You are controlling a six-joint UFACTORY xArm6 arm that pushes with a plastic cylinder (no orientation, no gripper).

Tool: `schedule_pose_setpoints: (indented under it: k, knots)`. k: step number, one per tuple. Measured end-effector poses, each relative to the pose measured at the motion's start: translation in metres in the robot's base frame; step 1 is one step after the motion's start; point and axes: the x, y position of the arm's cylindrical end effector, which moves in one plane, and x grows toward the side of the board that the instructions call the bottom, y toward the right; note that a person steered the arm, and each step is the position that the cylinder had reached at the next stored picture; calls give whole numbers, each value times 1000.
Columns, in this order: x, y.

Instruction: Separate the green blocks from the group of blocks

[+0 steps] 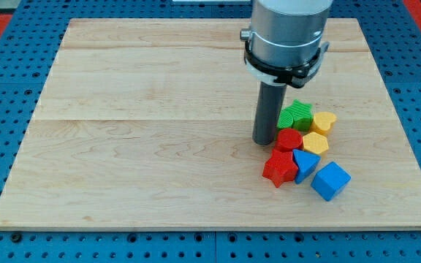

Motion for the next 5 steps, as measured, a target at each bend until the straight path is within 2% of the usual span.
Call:
schedule_pose_setpoints:
  k: [1,3,4,5]
  knots:
    - [0,0]
    - [-30,13]
    - [-22,18]
    - [-12,48]
